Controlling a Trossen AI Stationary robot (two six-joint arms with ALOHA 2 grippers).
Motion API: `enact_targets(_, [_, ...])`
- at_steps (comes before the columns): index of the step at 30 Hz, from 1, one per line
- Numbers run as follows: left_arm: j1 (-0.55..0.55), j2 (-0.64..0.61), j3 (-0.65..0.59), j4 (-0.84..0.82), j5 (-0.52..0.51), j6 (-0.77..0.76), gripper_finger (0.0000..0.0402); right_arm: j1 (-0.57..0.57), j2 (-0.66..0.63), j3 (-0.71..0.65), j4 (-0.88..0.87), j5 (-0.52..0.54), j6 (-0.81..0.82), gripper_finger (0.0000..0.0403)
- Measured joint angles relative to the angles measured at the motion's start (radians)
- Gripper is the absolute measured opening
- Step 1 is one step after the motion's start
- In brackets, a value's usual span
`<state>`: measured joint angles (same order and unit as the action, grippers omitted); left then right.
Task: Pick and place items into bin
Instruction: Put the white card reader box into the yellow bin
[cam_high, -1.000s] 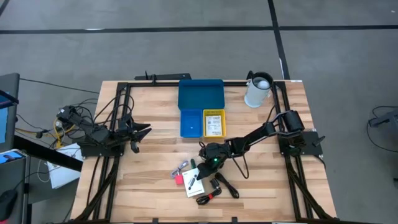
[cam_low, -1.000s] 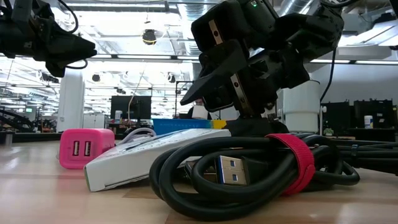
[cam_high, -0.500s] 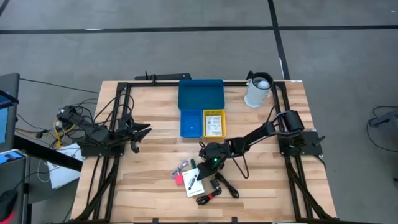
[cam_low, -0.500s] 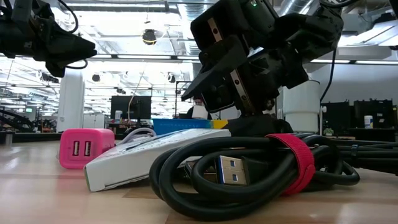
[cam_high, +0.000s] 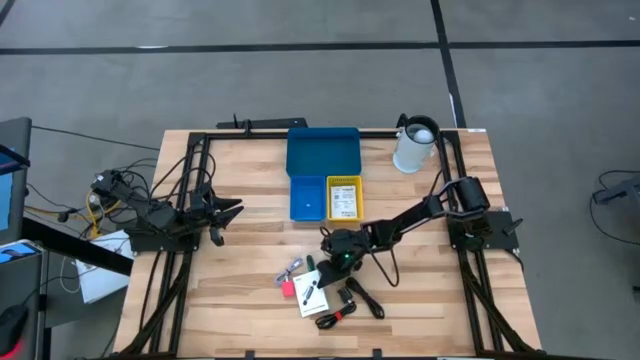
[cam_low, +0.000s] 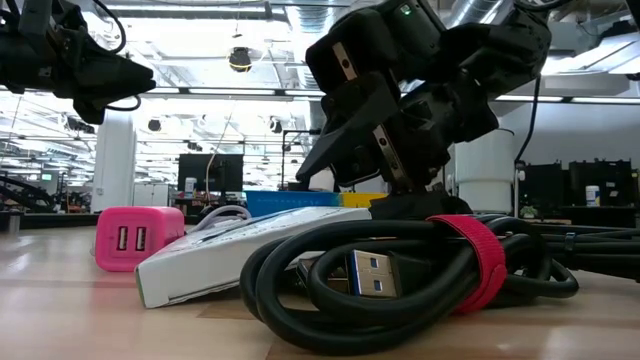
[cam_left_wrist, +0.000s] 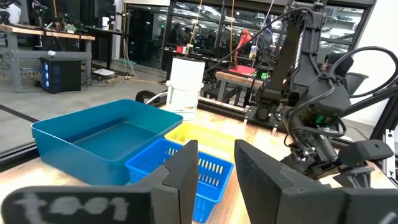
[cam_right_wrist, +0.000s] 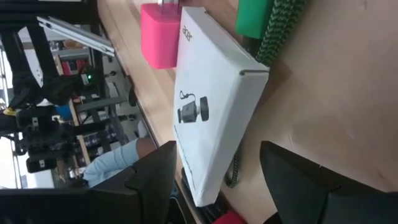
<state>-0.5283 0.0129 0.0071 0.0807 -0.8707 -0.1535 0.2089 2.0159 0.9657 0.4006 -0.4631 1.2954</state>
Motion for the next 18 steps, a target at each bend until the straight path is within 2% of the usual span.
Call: enact_targets(18, [0.0, 0.0, 0.0, 0.0, 0.0, 0.0, 0.0095, 0.013, 0.0, -0.001, -0.002, 0.056, -0.012, 0.0225])
